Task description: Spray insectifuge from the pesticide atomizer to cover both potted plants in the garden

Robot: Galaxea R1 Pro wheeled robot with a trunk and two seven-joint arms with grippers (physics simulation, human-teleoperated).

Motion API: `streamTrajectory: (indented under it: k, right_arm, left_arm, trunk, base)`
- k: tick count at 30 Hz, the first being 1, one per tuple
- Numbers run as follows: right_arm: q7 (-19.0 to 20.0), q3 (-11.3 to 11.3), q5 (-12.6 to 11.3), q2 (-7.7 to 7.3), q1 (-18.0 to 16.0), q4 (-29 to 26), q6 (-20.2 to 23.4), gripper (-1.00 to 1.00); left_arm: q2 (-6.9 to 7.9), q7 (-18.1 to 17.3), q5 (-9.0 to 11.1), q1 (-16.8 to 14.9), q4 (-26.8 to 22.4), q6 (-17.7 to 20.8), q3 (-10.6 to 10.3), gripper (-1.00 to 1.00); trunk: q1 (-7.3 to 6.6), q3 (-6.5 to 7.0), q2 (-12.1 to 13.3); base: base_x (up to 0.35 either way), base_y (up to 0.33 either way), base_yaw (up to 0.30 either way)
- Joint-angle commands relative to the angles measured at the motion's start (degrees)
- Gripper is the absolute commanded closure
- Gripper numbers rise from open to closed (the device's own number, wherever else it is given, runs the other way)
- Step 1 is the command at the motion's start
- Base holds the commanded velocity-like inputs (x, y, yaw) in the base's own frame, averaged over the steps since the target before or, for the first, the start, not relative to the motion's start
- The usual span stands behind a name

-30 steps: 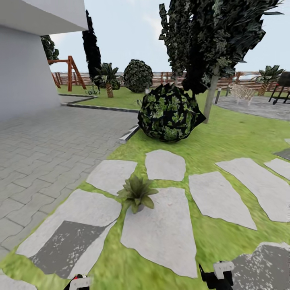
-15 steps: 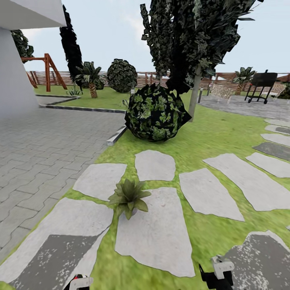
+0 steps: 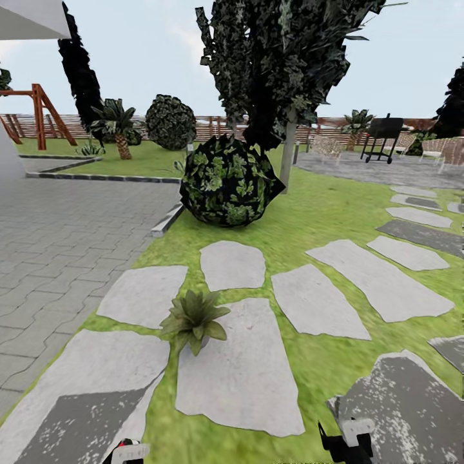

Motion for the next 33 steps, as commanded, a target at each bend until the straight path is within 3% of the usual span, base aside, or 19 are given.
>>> streamTrajectory:
  k: [1,13,15,17,19,22,23,27,28,33]
  right_arm:
    - [-0.18,-0.37,0.60,-0.01,-0.05,0.07,-0.19,-1.00]
    - [-0.01,-0.35,0.67,0.01,-0.05,0.01,-0.17,-1.00]
    - [0.21,-0.19,0.96,0.06,-0.05,-0.07,-0.14,-1.00]
    - [0.36,0.24,1.54,0.13,-0.05,-0.21,-0.05,-1.00]
    - [0.48,2.58,4.71,0.42,-0.09,-0.55,-0.02,-1.00]
    - [0.46,5.91,10.53,0.52,-0.13,-2.90,-0.05,-1.00]
    - [0.48,6.25,11.64,0.54,-0.13,-3.56,-0.02,-1.00]
    - [1.78,6.07,12.92,1.85,-1.45,-4.83,0.62,-1.00]
    - [2.10,6.03,13.15,2.17,-1.43,-5.16,0.29,-1.00]
    - [0.54,5.96,11.51,1.64,-1.54,-3.53,-0.42,-1.00]
  left_arm:
    - [0.03,0.35,0.23,-0.02,0.00,-0.16,-0.52,1.00]
    - [-0.12,0.22,-0.29,-0.14,-0.27,0.30,-0.87,1.00]
    - [0.01,0.06,-2.18,-0.42,-0.17,0.56,-1.64,1.00]
    - [0.09,-1.16,-5.64,-0.61,-0.38,0.66,-2.97,1.00]
    - [0.23,-6.23,-10.72,-2.19,-0.59,2.06,-3.92,1.00]
    - [0.97,-16.20,-15.04,-5.80,-0.60,6.58,-4.21,1.00]
    - [1.53,-18.09,-15.47,-6.36,-0.60,7.28,-4.19,1.00]
    - [0.20,-19.24,-16.72,-7.68,-1.32,8.53,-3.67,1.00]
    - [0.54,-19.55,-17.06,-7.34,-1.26,8.73,-3.66,1.00]
    - [2.18,-17.81,-15.38,-6.49,-2.85,7.41,-3.81,1.00]
  trunk:
    - [-0.01,-0.04,-0.02]
    - [-0.01,-0.04,-0.02]
    - [-0.01,-0.04,-0.02]
    - [-0.01,-0.04,-0.02]
    - [-0.01,-0.04,-0.02]
    - [-0.01,-0.04,-0.02]
    - [-0.01,-0.04,-0.02]
    - [-0.01,-0.03,-0.02]
    - [-0.01,-0.03,-0.02]
    - [-0.01,-0.03,-0.02]
  base:
    - [0.000,0.037,-0.098]
    - [0.000,0.004,-0.011]
    - [0.000,0.000,0.000]
    - [0.000,0.000,0.000]
    - [0.000,0.000,0.000]
    - [0.000,0.000,0.000]
    - [0.000,0.000,0.000]
    - [0.000,0.000,0.000]
    - [0.000,0.000,0.000]
    - [0.000,0.000,0.000]
